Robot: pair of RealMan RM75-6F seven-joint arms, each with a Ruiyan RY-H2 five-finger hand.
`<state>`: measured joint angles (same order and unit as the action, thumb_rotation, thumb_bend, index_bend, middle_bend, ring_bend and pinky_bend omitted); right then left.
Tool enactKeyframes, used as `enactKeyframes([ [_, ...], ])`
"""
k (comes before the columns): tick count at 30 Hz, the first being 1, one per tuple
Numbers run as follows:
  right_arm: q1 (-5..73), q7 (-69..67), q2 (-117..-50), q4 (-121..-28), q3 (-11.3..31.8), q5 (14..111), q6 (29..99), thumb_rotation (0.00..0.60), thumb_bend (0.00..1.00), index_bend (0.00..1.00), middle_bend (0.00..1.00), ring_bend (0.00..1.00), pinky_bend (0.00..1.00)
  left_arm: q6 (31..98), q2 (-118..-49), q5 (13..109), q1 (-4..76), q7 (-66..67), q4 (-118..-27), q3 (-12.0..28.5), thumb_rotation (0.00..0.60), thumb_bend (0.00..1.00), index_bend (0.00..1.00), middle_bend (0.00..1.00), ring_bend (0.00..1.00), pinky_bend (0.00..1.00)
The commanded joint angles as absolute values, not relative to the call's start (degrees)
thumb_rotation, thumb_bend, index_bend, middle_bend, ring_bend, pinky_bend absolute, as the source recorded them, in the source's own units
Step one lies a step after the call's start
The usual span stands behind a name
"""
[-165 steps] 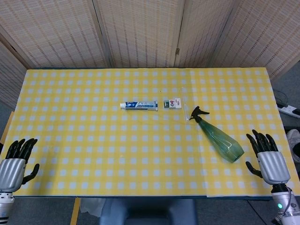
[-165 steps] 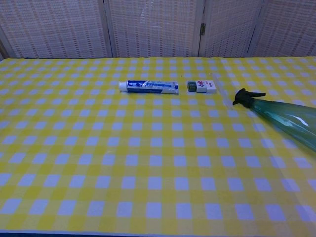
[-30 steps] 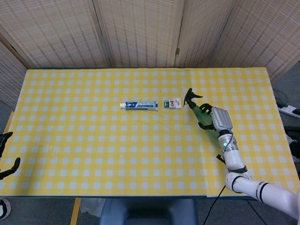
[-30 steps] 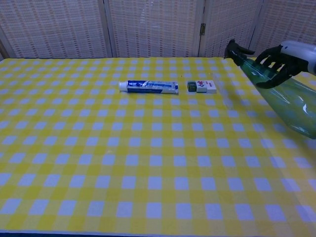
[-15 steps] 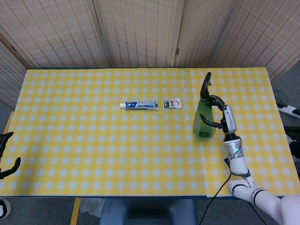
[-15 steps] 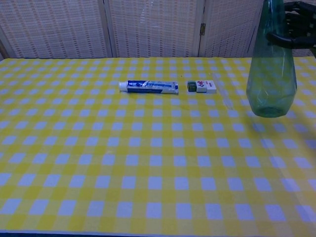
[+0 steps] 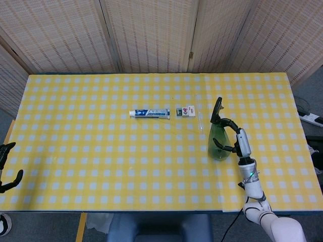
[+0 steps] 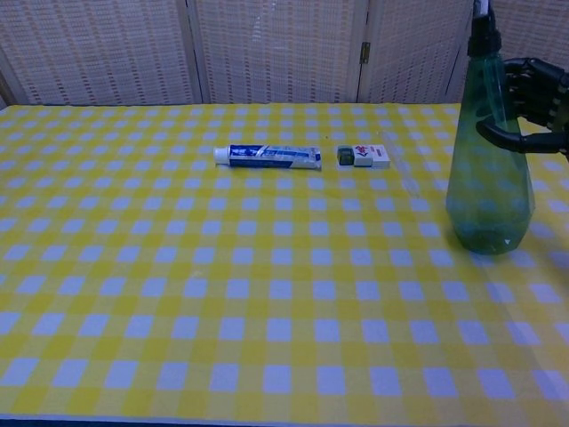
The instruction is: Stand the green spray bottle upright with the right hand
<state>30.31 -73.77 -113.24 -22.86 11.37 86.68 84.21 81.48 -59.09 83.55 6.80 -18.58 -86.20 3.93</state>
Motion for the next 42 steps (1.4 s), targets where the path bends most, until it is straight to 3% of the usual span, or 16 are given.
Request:
enactKeyframes([
  [1,29.6,-74.3,-113.7,-21.6,10.5,86.8,84.5,0.600,0.33,0.41,0.42,0.47,0.36,81.6,-59.1,83.5,6.8,-18.6,-86.3,4.0,0.600,0.49,0.01,0.12,0.08,0.00],
  [8,27.6,-75.2,-112.6,-20.6,7.9,88.1,85.3,0.600,0.33,0.38,0.37,0.42,0.33,81.3,-59.3,83.6,7.0,-17.7,-86.4,4.0,0.600,0.52,0.04,0.12,0.08,0.00],
  [10,26.9,-75.2,-111.6,-21.0,7.0,88.7,85.4,0.600,0.33,0.29,0.32,0.37,0.25,81.5,-59.3,83.9,7.1,-17.5,-86.5,3.9,0.600,0.54,0.07,0.12,0.08,0.00],
  [12,26.1,-74.5,-110.9,-21.5,6.2,89.1,85.6,0.600,0.33,0.12,0.25,0.31,0.17,81.5,-59.4,84.1,7.1,-17.1,-86.6,3.8,0.600,0.55,0.07,0.12,0.08,0.00],
  [15,24.8,-73.2,-109.6,-22.8,5.3,89.4,86.4,0.600,0.33,0.01,0.18,0.26,0.10,81.2,-59.4,84.2,7.3,-16.6,-86.7,3.7,0.600,0.56,0.08,0.12,0.08,0.00],
  [22,22.9,-70.6,-106.2,-26.9,4.0,90.0,87.4,0.600,0.33,0.00,0.10,0.19,0.03,81.1,-59.2,84.2,7.3,-16.3,-87.0,3.6,0.600,0.57,0.12,0.12,0.08,0.00],
  [42,16.8,-67.9,-98.2,-37.7,2.9,90.2,93.0,0.600,0.33,0.00,0.05,0.16,0.00,80.7,-59.3,84.1,7.5,-14.9,-87.6,3.4,0.600,0.57,0.12,0.12,0.08,0.00],
])
